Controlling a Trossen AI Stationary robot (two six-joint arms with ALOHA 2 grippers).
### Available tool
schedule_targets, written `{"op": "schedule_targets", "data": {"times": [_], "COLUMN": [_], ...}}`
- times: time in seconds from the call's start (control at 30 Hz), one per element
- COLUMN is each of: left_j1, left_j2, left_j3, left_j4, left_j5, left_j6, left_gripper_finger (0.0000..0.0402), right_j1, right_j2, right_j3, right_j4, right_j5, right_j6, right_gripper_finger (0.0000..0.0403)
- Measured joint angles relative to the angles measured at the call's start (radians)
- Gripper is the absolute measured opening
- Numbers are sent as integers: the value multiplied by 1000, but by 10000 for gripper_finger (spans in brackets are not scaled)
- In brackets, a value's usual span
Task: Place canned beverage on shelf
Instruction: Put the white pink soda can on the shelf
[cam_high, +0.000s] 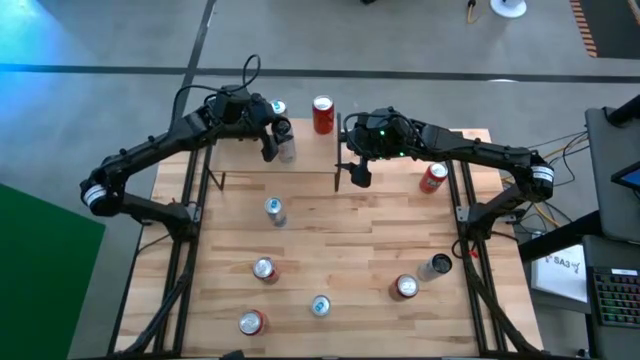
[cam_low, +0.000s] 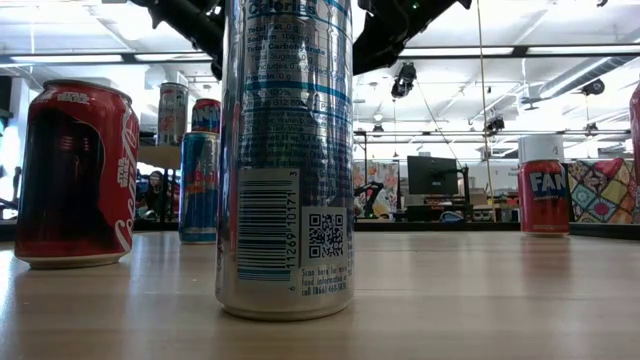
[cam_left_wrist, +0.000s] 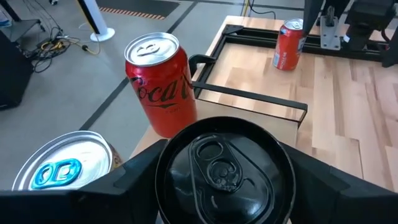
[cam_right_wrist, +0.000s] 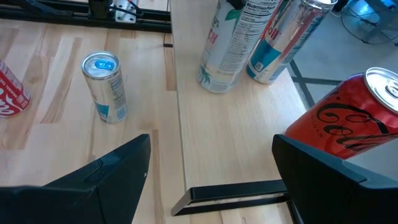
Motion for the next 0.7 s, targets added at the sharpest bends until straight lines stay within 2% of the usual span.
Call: {"op": "schedule_targets", "data": {"times": [0.33, 0.7], "left_j1": [-13, -16], "left_j2": [-83, -232], "left_j3": [4, 8], "left_j4": [-38, -250], "left_j5": [-3, -269], "left_j6": [-101, -198], "left_gripper_finger": [248, 248], "right_j1": [0, 0], "right_j2": [0, 0], "right_j3": [0, 0], "right_j4": [0, 3], "right_j5": [0, 0], "right_j6": [8, 8], "right_gripper_finger": [325, 325]}}
